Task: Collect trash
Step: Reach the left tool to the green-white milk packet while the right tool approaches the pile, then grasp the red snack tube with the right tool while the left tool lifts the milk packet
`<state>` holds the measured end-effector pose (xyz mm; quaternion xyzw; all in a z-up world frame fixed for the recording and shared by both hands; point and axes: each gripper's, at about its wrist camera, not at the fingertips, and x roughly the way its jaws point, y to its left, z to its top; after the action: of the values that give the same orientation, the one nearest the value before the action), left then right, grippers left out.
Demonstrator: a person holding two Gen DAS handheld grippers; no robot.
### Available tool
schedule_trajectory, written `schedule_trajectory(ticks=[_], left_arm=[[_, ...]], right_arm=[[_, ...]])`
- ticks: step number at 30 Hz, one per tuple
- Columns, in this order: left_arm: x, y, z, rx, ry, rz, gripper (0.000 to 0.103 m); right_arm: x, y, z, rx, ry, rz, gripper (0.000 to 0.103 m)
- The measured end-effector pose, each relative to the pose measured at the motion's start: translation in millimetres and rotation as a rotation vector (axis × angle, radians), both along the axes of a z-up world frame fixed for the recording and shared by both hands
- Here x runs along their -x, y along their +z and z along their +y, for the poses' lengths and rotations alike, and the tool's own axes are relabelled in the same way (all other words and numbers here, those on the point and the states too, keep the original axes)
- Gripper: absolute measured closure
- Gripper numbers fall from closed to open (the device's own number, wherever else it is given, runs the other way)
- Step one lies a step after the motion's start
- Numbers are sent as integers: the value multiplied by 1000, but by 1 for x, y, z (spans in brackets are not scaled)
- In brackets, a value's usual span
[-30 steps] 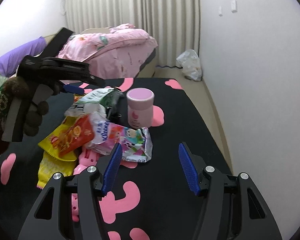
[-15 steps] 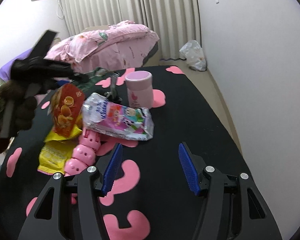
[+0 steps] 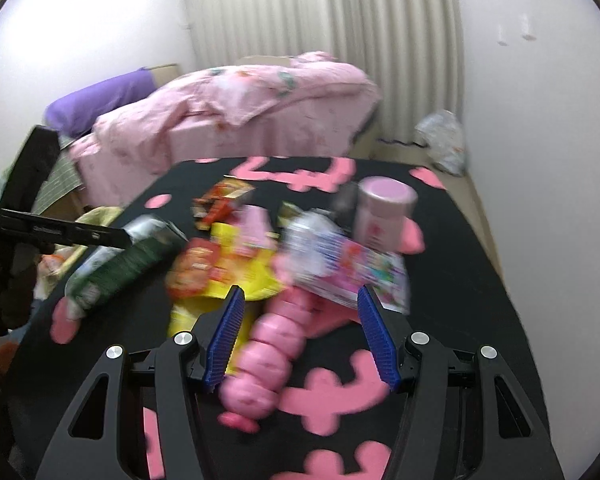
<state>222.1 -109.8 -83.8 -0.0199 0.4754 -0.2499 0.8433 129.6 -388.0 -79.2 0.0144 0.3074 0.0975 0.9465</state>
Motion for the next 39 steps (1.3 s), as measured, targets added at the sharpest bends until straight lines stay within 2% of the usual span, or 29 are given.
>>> schedule_trajectory(ticks=[3, 5, 9, 10, 13, 14, 15, 18, 24, 32, 34, 39], left_arm=[[7, 0, 11, -8, 28, -24, 31], [9, 0, 17, -21, 50, -33, 29], [16, 0, 22, -61, 67, -49, 28], [16, -1, 24, -56, 67, -45, 28], [17, 0, 25, -49, 73, -45, 28], [18, 0, 24, -49, 75, -48, 28], [19, 2, 24, -49, 74, -54, 28], [21, 3, 23, -46, 65, -59, 28], [24, 2, 18, -41, 54, -56, 28], [20, 1, 5, -8, 8, -32, 27], [10, -1, -2, 5, -17, -1, 22], [-21, -17, -30, -100, -49, 61, 21]], right_arm=[[-11, 5, 29, 36, 98, 2, 47], [-24, 4, 56, 100, 182, 16, 47], [-53, -15, 98, 214, 283, 99, 48], [-59, -22, 105, 248, 292, 119, 50], [-62, -30, 116, 329, 299, 126, 67], [-60, -29, 115, 319, 305, 123, 76], [-58, -25, 113, 288, 312, 124, 80], [-49, -12, 104, 237, 295, 100, 86], [-28, 10, 73, 137, 223, 78, 89], [-15, 14, 33, 22, 99, 80, 89], [-13, 13, 27, 10, 75, 79, 89], [-10, 7, 25, 12, 55, 74, 89]])
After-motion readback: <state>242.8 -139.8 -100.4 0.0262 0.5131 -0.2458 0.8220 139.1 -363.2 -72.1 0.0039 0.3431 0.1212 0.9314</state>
